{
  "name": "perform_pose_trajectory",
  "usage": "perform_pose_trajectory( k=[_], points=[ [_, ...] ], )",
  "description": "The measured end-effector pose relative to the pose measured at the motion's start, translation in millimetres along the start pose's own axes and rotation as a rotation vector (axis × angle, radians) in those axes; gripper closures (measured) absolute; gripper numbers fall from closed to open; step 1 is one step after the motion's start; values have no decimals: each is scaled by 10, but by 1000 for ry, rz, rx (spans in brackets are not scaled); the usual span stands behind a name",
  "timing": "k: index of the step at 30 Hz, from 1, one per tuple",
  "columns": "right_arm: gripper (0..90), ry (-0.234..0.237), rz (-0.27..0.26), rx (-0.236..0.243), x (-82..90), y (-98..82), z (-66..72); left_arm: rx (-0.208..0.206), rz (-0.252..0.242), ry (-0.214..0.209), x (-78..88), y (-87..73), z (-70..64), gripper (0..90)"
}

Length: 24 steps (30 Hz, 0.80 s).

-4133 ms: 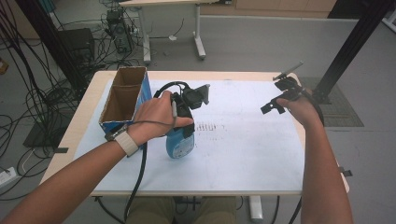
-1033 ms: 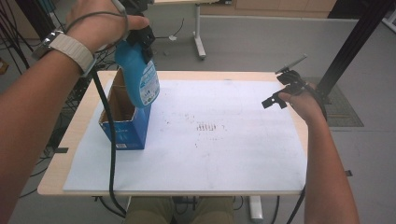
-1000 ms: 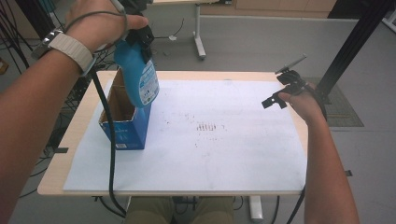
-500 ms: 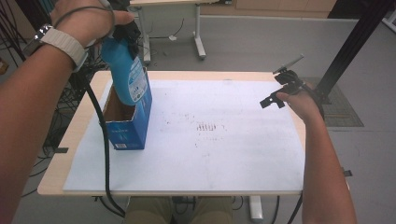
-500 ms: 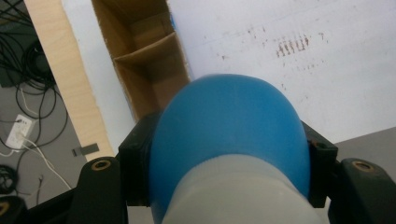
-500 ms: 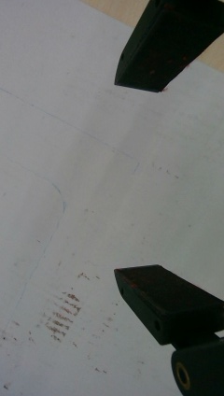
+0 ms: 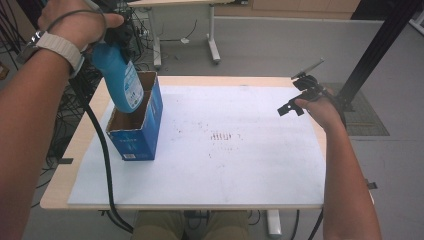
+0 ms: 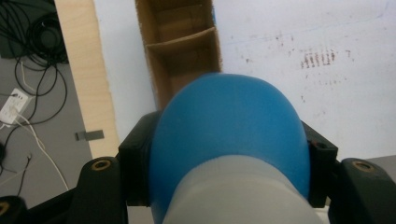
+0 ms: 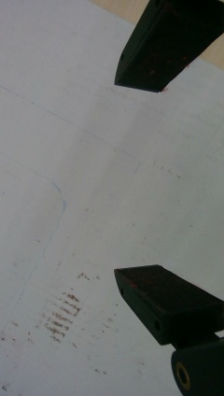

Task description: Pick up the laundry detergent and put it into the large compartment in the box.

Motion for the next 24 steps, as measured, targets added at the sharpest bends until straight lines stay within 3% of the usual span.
perform_pose_trajectory(
  k=[7, 12, 24],
  points=[
    [73, -1, 3, 1, -14, 9, 2, 22, 10, -11, -79, 19, 105, 376],
    [73, -3, 8, -1, -24, 16, 5, 29, 6, 16, -151, 29, 118, 376],
    [73, -5, 11, -6, -38, 9, 2, 48, 1, 16, -319, 62, 196, 376]
  ],
)
Point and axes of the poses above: each handheld gripper's, and its own axes: x roughly backward along the jaws, y roughly out of its top, z roughly to its left, the point moved 7 cm from there along -x, roughly forward along the jaws
